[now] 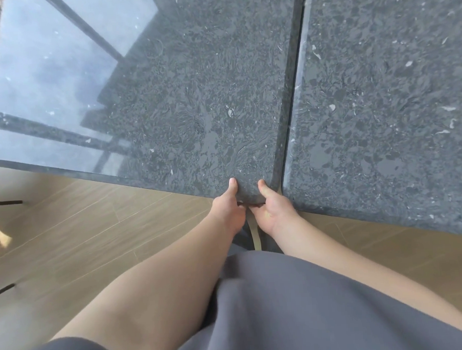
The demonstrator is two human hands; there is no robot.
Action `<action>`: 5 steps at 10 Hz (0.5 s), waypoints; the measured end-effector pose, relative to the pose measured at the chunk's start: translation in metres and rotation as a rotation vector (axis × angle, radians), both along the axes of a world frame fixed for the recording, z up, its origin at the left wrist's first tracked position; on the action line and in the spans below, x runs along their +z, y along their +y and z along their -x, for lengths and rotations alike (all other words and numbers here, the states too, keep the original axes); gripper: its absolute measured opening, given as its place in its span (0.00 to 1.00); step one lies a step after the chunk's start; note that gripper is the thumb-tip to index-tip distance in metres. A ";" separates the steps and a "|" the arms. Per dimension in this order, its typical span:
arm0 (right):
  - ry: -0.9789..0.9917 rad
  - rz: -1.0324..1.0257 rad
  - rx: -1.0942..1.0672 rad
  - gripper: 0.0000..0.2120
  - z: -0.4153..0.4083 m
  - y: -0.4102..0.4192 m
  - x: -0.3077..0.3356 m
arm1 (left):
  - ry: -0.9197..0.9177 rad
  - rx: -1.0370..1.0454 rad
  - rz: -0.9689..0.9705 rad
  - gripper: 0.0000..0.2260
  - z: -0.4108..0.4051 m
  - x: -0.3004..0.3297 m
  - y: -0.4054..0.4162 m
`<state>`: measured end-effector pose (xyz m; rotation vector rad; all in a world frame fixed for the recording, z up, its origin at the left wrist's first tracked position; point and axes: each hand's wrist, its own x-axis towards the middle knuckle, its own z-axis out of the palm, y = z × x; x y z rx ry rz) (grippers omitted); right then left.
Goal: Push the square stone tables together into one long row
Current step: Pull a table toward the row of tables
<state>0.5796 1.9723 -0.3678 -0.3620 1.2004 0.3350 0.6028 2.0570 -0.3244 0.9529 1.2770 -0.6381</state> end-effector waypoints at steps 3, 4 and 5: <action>0.047 -0.121 -0.188 0.17 0.004 0.024 0.005 | 0.094 0.304 0.305 0.30 -0.009 -0.013 0.023; 0.087 -0.264 -0.176 0.22 0.004 0.031 0.005 | 0.114 0.314 0.303 0.32 -0.012 -0.010 0.019; 0.074 -0.253 -0.148 0.21 -0.002 0.037 0.006 | 0.061 0.322 0.134 0.27 -0.013 -0.016 0.019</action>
